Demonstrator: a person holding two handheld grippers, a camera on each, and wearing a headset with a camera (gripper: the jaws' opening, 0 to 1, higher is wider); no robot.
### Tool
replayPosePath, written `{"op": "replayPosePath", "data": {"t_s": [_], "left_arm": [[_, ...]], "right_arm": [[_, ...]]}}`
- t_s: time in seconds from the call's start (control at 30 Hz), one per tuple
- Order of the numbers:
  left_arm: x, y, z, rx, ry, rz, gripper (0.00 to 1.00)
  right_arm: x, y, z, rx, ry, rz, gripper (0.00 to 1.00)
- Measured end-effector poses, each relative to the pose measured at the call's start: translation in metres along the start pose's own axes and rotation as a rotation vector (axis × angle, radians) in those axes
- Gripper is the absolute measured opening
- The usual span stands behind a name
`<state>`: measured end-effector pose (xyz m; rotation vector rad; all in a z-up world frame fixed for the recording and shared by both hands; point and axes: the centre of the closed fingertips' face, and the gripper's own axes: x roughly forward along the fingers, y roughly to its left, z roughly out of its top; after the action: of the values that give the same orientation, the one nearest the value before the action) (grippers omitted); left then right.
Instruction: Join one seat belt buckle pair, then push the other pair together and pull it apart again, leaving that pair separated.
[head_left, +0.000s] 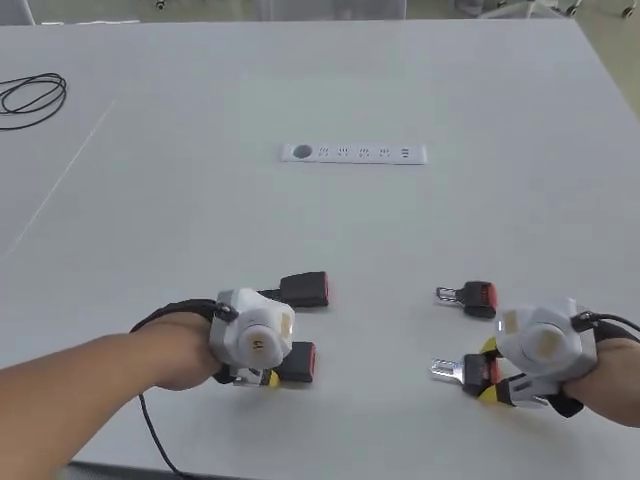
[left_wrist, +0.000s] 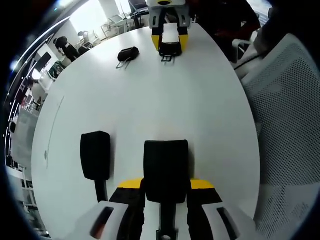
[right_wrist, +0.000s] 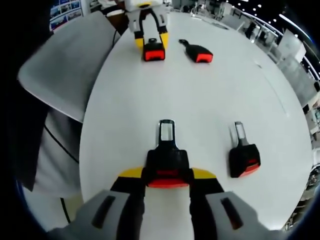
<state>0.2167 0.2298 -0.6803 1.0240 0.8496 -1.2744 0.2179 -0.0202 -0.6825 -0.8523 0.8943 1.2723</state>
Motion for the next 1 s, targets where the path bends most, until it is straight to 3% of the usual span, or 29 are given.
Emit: {"op": "replayPosePath", "data": {"t_s": [0.23, 1.0], "left_arm": [[0.0, 0.0, 0.0, -0.004, -0.002, 0.0, 0.33], [0.001, 0.0, -0.001, -0.005, -0.005, -0.012, 0.32]], "right_arm": [[0.01, 0.004, 0.022, 0.015, -0.058, 0.004, 0.33], [0.042, 0.019, 0.096, -0.03, -0.172, -0.003, 0.33]]}}
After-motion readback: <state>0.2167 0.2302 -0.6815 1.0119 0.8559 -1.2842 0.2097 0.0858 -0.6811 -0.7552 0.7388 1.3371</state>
